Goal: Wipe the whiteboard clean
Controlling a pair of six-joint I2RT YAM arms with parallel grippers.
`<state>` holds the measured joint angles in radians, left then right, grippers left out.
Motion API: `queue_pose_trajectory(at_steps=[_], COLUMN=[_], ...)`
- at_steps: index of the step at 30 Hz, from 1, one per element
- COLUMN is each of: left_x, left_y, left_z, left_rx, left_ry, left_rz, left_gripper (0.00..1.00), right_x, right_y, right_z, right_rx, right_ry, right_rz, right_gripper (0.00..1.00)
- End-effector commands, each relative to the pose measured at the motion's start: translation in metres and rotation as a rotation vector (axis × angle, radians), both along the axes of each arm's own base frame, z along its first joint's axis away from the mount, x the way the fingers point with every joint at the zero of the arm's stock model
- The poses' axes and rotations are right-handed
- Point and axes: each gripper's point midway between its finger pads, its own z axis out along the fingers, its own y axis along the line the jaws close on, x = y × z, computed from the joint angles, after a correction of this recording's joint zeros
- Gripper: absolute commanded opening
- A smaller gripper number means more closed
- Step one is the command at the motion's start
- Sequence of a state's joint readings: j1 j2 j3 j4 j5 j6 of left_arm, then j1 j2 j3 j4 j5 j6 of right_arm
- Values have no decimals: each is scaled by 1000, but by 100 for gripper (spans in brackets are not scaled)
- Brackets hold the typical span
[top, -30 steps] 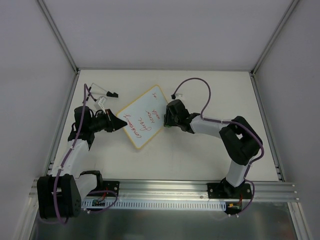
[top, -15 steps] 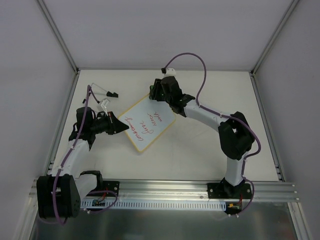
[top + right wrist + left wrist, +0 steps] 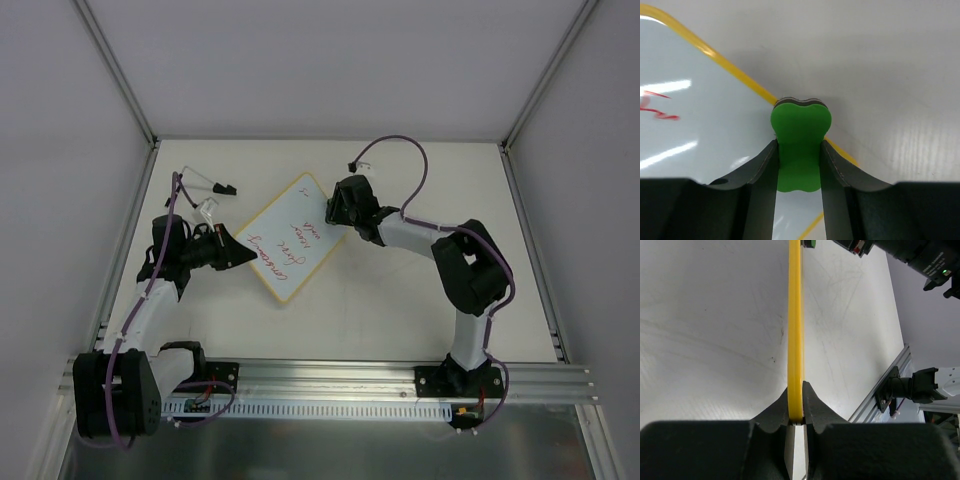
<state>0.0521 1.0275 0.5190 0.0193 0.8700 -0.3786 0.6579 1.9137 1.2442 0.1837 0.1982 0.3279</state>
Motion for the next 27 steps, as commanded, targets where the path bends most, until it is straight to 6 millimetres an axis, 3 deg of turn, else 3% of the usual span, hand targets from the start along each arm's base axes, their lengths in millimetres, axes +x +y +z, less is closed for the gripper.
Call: queue_pose_trajectory(at_steps=[1, 6, 10, 11, 18, 23, 27], left_x=[-1, -2, -4, -5, -7, -6, -5], left_y=[-8, -10, -12, -13, -17, -16, -17], left_z=[17, 18, 18, 18, 18, 18, 18], left_rx=[20, 12, 11, 8, 4, 11, 11], left_ry=[-129, -124, -125, -124, -120, -125, -125], left_rz=[-86, -100, -109, -116, -139, -133, -134], left_gripper=[0, 0, 0, 0, 0, 0, 0], right_x=[-23, -21, -5, 2, 12, 5, -1], right_y=[-18, -12, 6, 14, 55, 72, 66], right_z=[-37, -29, 5, 22, 57, 52, 43], right_rx=[-69, -66, -45, -28, 31, 22, 4], right_ry=[86, 67, -8, -37, -75, -55, -30], right_rz=[-12, 33, 96, 110, 235, 276, 266], right_gripper=[0, 0, 1, 0, 0, 0, 0])
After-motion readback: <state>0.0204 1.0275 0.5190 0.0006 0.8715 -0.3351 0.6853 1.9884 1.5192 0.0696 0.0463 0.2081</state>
